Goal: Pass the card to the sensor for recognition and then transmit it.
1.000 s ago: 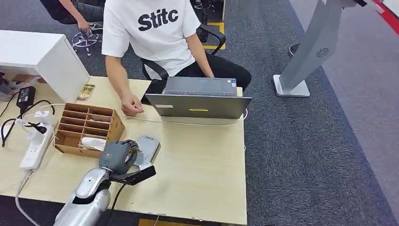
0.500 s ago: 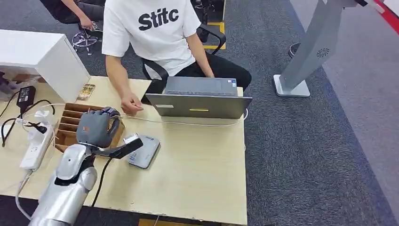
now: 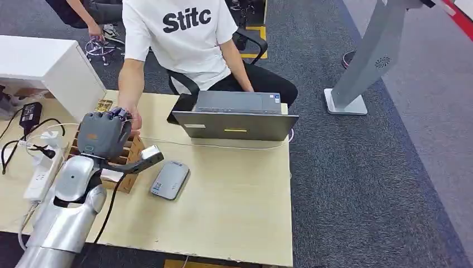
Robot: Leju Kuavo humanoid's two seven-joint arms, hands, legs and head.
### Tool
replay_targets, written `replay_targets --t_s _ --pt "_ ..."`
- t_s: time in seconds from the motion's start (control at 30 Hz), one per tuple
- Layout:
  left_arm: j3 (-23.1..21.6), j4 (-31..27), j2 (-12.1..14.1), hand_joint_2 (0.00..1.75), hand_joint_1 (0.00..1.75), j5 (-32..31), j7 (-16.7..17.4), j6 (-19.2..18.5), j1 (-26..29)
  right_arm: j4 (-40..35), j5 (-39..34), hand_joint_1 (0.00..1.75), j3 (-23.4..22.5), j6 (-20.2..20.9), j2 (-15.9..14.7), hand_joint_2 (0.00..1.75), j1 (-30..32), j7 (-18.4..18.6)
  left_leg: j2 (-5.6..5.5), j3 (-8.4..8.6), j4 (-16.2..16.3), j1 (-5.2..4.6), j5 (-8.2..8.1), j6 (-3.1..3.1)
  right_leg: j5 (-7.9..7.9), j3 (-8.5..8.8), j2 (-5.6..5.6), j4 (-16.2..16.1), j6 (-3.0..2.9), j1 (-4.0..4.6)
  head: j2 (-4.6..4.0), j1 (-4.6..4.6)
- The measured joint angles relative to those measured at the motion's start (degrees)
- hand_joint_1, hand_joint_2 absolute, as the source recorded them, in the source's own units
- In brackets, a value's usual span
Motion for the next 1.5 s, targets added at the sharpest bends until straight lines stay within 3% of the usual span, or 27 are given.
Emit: replay_targets --t_s 0.27,0.3,0.33,0.37,0.57,0.8,0.97,1.1,1.2,1.23,1.3,1.5 --pt "0.0 0.0 1.2 1.75 1.75 -2.9 0.6 1.1 -2.0 0.0 -0.2 0.00 0.0 -0.1 0.0 1.75 0.0 0.0 0.00 0.00 0.0 0.00 0.01 -0.01 0.00 0.00 0.00 0.0 0.00 0.00 0.00 0.00" --pt "0.0 0.0 1.4 1.75 1.26 -2.9 0.6 1.1 -2.1 0.0 -0.2 0.00 0.0 -0.1 0.0 1.75 0.0 0.0 0.00 0.00 0.0 0.00 0.01 -0.01 0.00 0.00 0.00 0.0 0.00 0.00 0.00 0.00" --pt "0.0 0.0 1.4 1.75 0.14 -2.9 0.6 1.3 -2.1 0.0 -0.2 0.00 0.0 -0.1 0.0 1.75 0.0 0.0 0.00 0.00 0.0 0.00 0.01 -0.01 0.00 -0.01 0.01 0.0 0.00 0.00 0.00 0.00" --pt "0.0 0.0 1.4 1.75 0.00 -2.9 0.6 1.6 -2.1 0.0 -0.2 0.00 0.0 -0.1 0.0 1.75 0.0 0.0 0.00 -0.01 0.0 0.00 0.01 -0.01 0.00 -0.01 0.01 0.0 0.00 0.00 0.00 0.00" --pt "0.0 0.0 1.2 1.75 0.00 -2.3 1.2 4.7 -2.1 0.0 -0.1 0.00 0.0 -0.1 0.0 1.75 -0.2 0.0 0.00 -0.01 0.0 0.00 0.00 -0.01 0.00 -0.01 0.00 0.0 0.00 0.00 0.00 0.00" --pt "0.1 0.0 0.8 1.75 0.00 -0.9 1.5 5.5 -2.1 0.0 -0.4 0.00 0.0 -0.1 0.0 1.75 -0.2 0.0 0.00 -0.01 0.0 0.00 0.01 -0.01 0.00 -0.01 0.00 0.0 0.00 0.00 0.00 0.00" --pt "1.0 -1.4 0.8 1.75 0.00 2.4 -0.4 4.7 -0.5 0.0 -1.2 0.00 -0.2 -0.1 0.0 1.75 -0.2 0.0 0.00 -0.01 0.0 0.00 0.01 -0.01 0.00 -0.01 0.00 0.0 0.00 0.00 0.00 0.00" --pt "1.3 -4.6 0.9 1.75 0.00 9.8 -3.3 -2.1 2.7 0.0 -2.4 0.00 -0.9 -0.2 0.0 1.75 -0.1 0.0 0.00 -0.05 0.0 0.00 0.00 -0.01 -0.01 -0.02 -0.01 0.0 0.01 0.00 0.00 0.02" --pt "1.4 -8.0 1.6 1.75 0.00 20.4 -6.3 -13.6 5.1 0.0 -3.4 0.00 -1.9 -0.1 0.0 1.75 -0.1 -0.7 0.02 -0.05 0.0 0.00 0.00 0.00 -0.01 -0.04 0.02 0.0 0.01 0.00 0.00 0.02" --pt "1.4 -8.8 2.1 1.75 0.00 21.8 -6.7 -15.4 5.7 0.0 -3.6 0.00 -2.0 -0.2 0.0 1.75 -0.1 -0.8 0.03 -0.07 0.0 0.00 0.00 -0.01 -0.01 -0.06 0.05 0.0 0.01 0.00 0.00 0.00" --pt "1.4 -10.9 3.6 1.75 0.00 24.7 -8.1 -18.0 7.3 0.0 -3.9 0.00 -2.4 -0.2 0.0 1.75 0.1 -1.0 0.03 -0.06 0.0 0.00 0.00 -0.01 -0.01 -0.08 0.04 0.0 0.00 0.00 0.00 -0.02" --pt "1.4 -15.2 6.6 1.75 0.00 28.9 -8.8 -21.3 9.7 0.0 -4.2 0.00 -3.3 -0.3 0.0 1.75 0.1 -1.3 0.02 -0.07 0.0 0.01 0.01 -0.01 -0.01 -0.07 0.01 0.0 0.00 0.01 0.00 0.02"
